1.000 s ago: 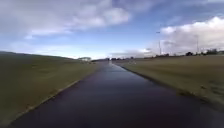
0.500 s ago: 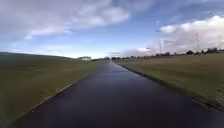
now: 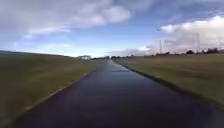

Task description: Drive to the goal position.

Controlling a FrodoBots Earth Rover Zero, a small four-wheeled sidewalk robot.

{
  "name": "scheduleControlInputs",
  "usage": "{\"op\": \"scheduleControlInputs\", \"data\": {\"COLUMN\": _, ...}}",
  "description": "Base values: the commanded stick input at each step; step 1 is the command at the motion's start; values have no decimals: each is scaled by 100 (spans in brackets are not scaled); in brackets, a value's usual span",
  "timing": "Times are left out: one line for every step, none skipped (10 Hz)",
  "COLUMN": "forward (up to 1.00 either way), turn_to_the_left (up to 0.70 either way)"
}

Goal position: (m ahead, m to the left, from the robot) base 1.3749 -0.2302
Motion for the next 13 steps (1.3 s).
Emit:
{"op": "scheduleControlInputs", "data": {"forward": 100, "turn_to_the_left": 0}}
{"op": "scheduleControlInputs", "data": {"forward": 100, "turn_to_the_left": 0}}
{"op": "scheduleControlInputs", "data": {"forward": 100, "turn_to_the_left": 0}}
{"op": "scheduleControlInputs", "data": {"forward": 100, "turn_to_the_left": 0}}
{"op": "scheduleControlInputs", "data": {"forward": 100, "turn_to_the_left": 0}}
{"op": "scheduleControlInputs", "data": {"forward": 100, "turn_to_the_left": 0}}
{"op": "scheduleControlInputs", "data": {"forward": 100, "turn_to_the_left": 0}}
{"op": "scheduleControlInputs", "data": {"forward": 100, "turn_to_the_left": 0}}
{"op": "scheduleControlInputs", "data": {"forward": 100, "turn_to_the_left": 0}}
{"op": "scheduleControlInputs", "data": {"forward": 100, "turn_to_the_left": 0}}
{"op": "scheduleControlInputs", "data": {"forward": 100, "turn_to_the_left": 0}}
{"op": "scheduleControlInputs", "data": {"forward": 100, "turn_to_the_left": 0}}
{"op": "scheduleControlInputs", "data": {"forward": 100, "turn_to_the_left": 0}}
